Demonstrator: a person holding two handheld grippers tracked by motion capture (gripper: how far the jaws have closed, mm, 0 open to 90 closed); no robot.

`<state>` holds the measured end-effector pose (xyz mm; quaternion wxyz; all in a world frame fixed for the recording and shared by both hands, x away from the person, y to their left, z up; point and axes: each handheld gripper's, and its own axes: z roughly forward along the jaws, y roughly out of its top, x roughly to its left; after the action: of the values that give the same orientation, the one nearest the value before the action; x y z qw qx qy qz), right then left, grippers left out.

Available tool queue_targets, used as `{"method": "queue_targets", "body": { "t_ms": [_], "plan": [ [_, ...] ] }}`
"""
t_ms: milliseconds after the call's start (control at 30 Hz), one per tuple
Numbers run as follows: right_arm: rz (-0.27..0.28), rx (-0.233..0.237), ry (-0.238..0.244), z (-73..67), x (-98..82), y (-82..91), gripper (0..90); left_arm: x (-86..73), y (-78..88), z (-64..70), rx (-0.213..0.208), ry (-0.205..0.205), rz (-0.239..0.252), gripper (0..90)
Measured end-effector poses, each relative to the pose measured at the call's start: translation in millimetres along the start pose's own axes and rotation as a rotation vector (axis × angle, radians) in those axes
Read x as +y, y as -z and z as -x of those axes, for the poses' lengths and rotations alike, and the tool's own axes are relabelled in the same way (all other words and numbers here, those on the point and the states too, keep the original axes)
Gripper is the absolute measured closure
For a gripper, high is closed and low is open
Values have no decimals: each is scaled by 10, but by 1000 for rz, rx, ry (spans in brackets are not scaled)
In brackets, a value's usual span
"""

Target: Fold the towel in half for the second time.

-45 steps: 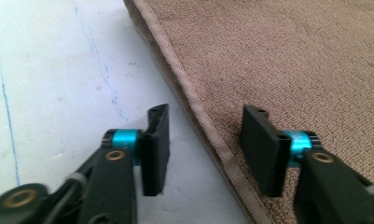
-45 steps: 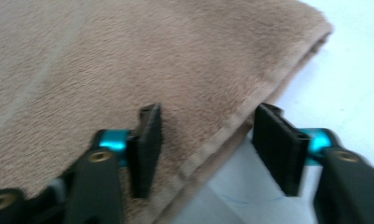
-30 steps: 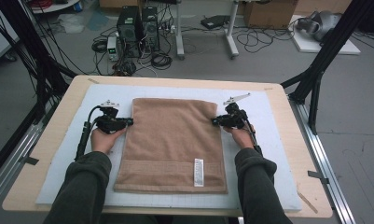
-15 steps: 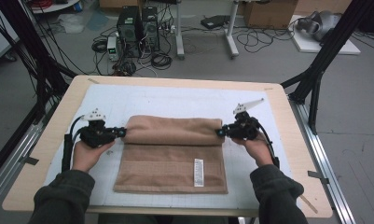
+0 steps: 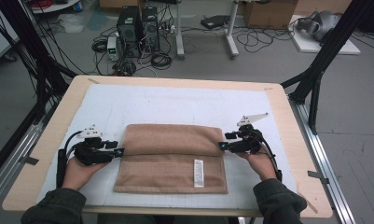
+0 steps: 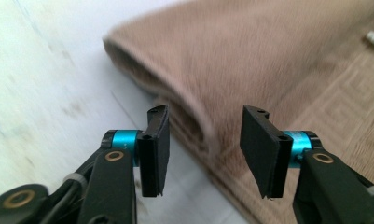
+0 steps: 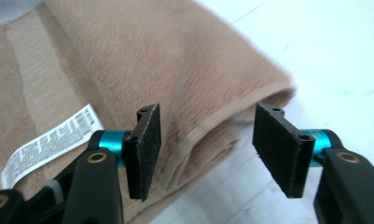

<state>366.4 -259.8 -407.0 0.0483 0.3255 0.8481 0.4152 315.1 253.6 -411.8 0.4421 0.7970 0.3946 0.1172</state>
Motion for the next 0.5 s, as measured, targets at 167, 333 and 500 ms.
{"method": "queue_targets", "body": {
  "t_ms": [167, 333, 500],
  "plan": [
    [16, -21, 30, 67, 224, -9, 400, 258, -42, -108, 41, 1, 23, 479],
    [7, -24, 8, 234, 410, -247, 401, 433, -332, -287, 68, 47, 16, 468],
    [-88, -14, -54, 432, 301, -552, 393, 460, -701, -439, 101, 102, -91, 435]
  ]
}}
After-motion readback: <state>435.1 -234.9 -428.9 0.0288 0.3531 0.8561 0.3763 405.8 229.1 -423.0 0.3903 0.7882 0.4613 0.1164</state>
